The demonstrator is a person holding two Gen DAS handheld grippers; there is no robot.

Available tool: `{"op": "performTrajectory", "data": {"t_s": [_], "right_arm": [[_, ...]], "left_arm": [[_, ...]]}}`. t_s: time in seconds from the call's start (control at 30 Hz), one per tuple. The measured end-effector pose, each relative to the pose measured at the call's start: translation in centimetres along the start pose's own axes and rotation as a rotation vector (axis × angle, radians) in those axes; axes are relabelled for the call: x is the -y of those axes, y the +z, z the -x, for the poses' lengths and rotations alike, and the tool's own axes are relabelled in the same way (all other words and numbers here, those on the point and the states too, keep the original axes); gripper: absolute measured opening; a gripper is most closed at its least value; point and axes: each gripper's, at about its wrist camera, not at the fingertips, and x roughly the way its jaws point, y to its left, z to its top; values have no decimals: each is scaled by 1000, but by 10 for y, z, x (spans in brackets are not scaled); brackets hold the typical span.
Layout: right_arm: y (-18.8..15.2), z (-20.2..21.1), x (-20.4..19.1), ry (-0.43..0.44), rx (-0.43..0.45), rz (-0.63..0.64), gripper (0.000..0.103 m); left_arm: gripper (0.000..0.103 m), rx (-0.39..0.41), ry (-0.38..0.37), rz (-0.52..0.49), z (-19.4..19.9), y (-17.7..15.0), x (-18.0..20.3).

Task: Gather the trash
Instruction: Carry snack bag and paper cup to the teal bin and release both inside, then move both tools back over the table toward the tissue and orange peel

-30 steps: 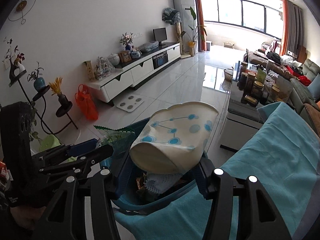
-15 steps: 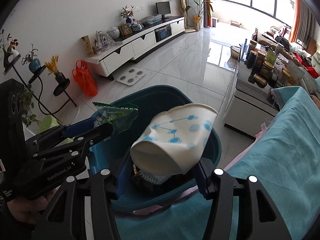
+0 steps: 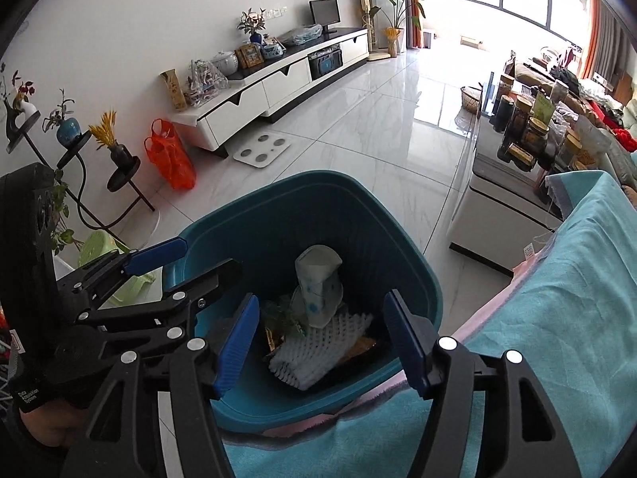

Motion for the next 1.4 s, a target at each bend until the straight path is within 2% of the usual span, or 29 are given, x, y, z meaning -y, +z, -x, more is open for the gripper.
{"op": "performTrajectory", "data": {"t_s": [0.1,0.37,0.83,1.07,1.4], "right_arm": [[0,3,2,-8,13,-2,65],[-1,17,7,-32,59,-8,70],[-13,45,23,-71,116,-35,76],[-27,75,38,-104,175,-60,81],[-71,137,78,-202,298,-153,91]], "left_arm": [[85,10,0,20,3,1,-4],[97,45,12,20,17,5,-6],[97,106,50,-27,55,5,10],[97,180,33,-75,97,4,39],[97,281,-92,-179,159,-12,119]]}}
